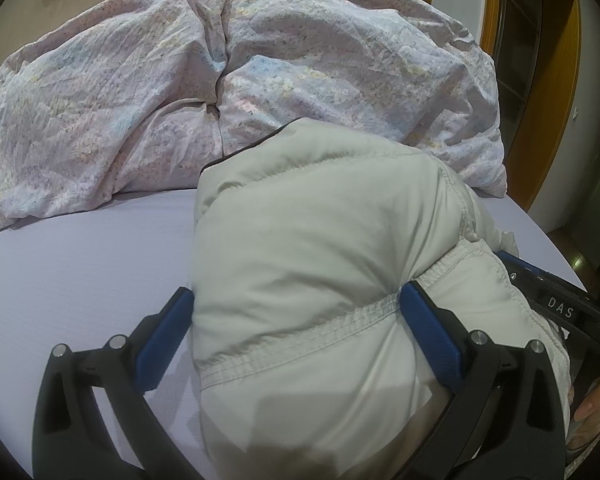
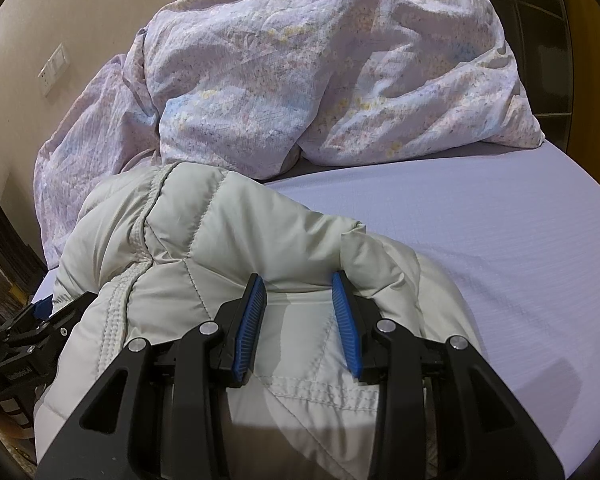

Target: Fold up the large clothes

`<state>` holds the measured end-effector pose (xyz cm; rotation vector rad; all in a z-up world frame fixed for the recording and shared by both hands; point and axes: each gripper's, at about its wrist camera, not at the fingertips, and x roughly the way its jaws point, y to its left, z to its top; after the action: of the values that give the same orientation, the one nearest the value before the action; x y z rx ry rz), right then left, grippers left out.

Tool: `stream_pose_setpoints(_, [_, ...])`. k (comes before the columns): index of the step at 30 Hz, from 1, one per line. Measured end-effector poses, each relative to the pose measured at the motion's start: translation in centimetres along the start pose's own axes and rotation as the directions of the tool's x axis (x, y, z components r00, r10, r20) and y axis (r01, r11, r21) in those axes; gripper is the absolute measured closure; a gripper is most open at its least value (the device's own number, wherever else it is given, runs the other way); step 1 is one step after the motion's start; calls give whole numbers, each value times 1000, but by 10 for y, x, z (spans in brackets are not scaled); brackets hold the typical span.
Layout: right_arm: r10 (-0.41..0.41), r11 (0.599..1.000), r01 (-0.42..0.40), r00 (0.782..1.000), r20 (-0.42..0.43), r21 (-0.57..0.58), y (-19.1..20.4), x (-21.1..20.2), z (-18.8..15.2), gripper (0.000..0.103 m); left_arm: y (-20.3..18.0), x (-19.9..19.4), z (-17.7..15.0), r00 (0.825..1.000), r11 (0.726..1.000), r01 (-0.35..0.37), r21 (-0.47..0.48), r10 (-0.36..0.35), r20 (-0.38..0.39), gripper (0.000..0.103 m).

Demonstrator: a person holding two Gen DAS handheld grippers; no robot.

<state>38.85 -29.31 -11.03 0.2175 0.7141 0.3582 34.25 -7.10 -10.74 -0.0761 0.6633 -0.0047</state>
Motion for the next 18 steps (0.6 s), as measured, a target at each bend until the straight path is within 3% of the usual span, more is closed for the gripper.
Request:
stream_pose_setpoints(14, [-10, 1000, 10, 1000, -2, 4, 1, 1, 3, 66, 0, 5, 3, 1000, 1000, -15, 2, 15, -8, 2])
stream_pose_setpoints(18, [-50, 998, 50, 999, 8, -26, 7, -25, 1, 65, 9, -12, 6, 1000, 1000, -17, 1, 17, -7, 2])
